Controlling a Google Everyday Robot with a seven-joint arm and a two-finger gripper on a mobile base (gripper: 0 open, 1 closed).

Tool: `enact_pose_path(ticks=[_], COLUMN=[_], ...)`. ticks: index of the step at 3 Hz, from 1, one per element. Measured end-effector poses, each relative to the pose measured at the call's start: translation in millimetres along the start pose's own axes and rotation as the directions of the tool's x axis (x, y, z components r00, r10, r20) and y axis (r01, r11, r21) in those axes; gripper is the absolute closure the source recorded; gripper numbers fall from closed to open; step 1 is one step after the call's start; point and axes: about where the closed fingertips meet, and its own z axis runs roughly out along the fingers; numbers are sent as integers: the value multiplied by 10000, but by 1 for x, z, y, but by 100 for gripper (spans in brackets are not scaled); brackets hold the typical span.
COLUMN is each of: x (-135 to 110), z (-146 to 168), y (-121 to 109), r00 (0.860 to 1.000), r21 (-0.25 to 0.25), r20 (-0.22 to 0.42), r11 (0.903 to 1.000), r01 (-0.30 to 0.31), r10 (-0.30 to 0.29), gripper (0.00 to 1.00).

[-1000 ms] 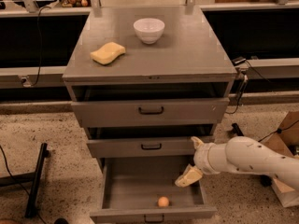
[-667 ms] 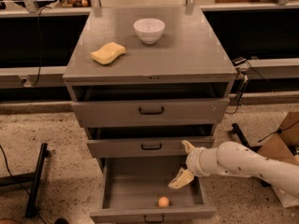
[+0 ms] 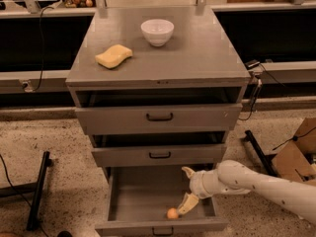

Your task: Pick orange from bottom drawer and place on counter

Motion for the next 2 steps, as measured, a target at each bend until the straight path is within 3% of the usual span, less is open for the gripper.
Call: enact_pose_path(ticks=[1, 2], x=[35, 39], z=[46, 53], y=[12, 16], r00=[9998, 9997], r21=[-854, -944], r20=[-115, -90], r11=[9962, 9952], r01=[-157, -242], r10=[148, 235], gripper=[0, 0])
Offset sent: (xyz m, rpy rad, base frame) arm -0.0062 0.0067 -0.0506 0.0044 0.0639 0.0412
